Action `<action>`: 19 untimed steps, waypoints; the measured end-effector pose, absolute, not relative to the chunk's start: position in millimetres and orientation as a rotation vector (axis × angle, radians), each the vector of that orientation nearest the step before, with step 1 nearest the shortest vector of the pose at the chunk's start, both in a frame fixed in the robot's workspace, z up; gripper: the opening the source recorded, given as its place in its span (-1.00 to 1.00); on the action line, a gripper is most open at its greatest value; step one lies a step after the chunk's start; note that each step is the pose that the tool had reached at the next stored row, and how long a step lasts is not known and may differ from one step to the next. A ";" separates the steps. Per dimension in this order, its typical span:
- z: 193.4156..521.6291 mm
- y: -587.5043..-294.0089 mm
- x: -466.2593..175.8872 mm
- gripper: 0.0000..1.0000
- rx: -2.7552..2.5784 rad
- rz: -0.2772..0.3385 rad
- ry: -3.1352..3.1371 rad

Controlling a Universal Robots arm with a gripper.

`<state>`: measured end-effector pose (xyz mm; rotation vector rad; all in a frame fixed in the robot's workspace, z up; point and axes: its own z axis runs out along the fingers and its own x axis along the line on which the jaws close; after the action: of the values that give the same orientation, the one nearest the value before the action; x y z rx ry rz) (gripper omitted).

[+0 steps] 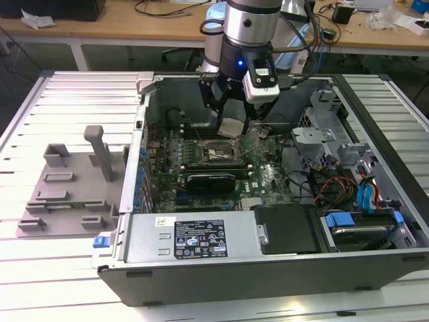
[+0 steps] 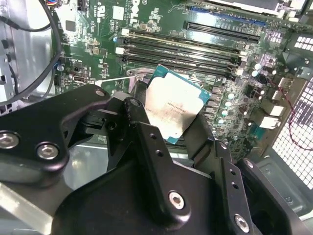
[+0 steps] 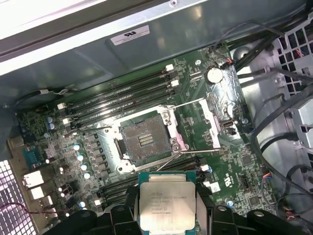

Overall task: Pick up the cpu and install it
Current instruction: 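Place the cpu into insertion slot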

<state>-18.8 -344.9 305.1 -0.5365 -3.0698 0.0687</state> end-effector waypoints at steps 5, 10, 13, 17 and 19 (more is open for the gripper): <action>305.1 -344.9 -18.8 0.09 -0.586 0.068 -3.060; 305.1 -344.9 -18.8 0.09 -0.646 0.067 -3.047; 305.1 -344.9 -18.8 0.09 -0.702 0.067 -3.034; 305.1 -344.9 -18.8 0.09 -0.789 0.065 -3.011; 305.1 -344.9 -18.8 0.09 -0.855 0.064 -2.992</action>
<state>-18.8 -344.9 305.1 -0.8546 -2.9923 0.0642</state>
